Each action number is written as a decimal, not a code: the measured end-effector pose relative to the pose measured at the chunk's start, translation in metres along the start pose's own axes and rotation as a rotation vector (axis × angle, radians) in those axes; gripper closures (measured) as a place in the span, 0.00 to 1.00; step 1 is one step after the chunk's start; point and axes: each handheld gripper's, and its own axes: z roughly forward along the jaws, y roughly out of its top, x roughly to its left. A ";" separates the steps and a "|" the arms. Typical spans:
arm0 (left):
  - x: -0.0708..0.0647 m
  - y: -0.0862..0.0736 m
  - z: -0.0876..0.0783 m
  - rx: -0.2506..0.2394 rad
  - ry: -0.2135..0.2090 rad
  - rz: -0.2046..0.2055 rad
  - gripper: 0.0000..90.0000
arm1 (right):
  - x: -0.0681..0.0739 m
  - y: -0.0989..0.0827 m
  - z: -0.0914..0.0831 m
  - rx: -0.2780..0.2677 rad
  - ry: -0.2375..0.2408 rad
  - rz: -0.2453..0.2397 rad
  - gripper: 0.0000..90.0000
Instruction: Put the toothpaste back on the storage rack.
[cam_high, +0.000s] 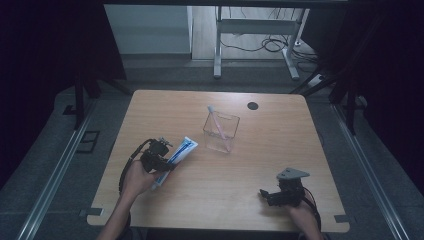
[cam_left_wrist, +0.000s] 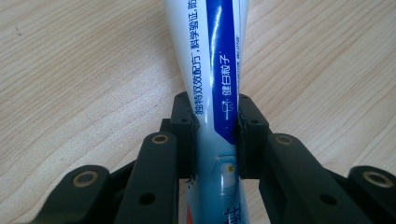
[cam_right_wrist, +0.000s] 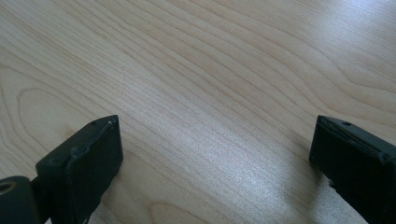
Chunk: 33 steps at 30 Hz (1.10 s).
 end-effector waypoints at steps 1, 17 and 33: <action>0.000 0.000 -0.001 -0.008 0.000 0.000 0.81 | 0.000 0.000 0.000 -0.001 -0.001 -0.001 0.02; -0.013 0.008 -0.025 -0.100 0.007 0.036 0.82 | 0.000 0.000 0.000 -0.001 0.000 -0.002 0.02; -0.022 0.019 -0.027 -0.130 0.008 0.071 0.82 | 0.000 0.000 0.000 -0.001 -0.001 -0.002 0.02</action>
